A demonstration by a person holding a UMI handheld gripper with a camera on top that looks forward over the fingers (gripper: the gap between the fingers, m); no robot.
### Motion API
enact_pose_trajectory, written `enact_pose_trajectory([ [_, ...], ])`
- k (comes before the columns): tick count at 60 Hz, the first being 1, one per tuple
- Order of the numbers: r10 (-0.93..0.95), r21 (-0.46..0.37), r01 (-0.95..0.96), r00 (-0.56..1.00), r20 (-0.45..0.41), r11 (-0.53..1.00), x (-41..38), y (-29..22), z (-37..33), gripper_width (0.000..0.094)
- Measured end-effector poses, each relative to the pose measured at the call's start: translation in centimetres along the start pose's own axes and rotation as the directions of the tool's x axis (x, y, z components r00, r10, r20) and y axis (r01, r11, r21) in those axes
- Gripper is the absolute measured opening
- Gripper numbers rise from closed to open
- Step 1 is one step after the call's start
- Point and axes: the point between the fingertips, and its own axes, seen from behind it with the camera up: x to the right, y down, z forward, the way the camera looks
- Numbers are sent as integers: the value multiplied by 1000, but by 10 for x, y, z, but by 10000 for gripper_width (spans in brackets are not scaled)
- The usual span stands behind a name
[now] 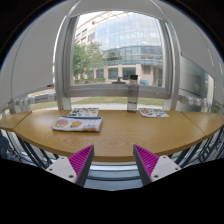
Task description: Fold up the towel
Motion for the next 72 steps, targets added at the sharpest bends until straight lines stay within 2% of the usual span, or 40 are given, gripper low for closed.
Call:
enact_pose_trajectory([
  [5,-27,-12,27,999,30,1000,-39,0,23,790],
  [6,-30,-15,31,999,33,999,-19,2,4,790],
  [8,-37,-20,38,998,43,999,-61,1,39,790],
  [20,-51,-64,60,990,135,996,-193,-8,113,798],
  [29,-34,-97,46,991,129,994,-265,-25,167,793],
  [34,-32,-103,44,993,117,994,-296,-36,196,751],
  [44,-55,-151,62,997,54,987,-321,-37,243,560],
  [49,-55,-184,62,998,42,981,-326,-31,255,426],
  [54,-76,-224,82,997,32,971,-325,-22,260,330],
  [57,-112,-223,112,994,14,968,-320,-23,262,186],
  [62,-113,-229,106,993,-18,968,-311,-23,264,33],
  [72,-57,-231,56,998,1,971,-313,-25,263,28],
])
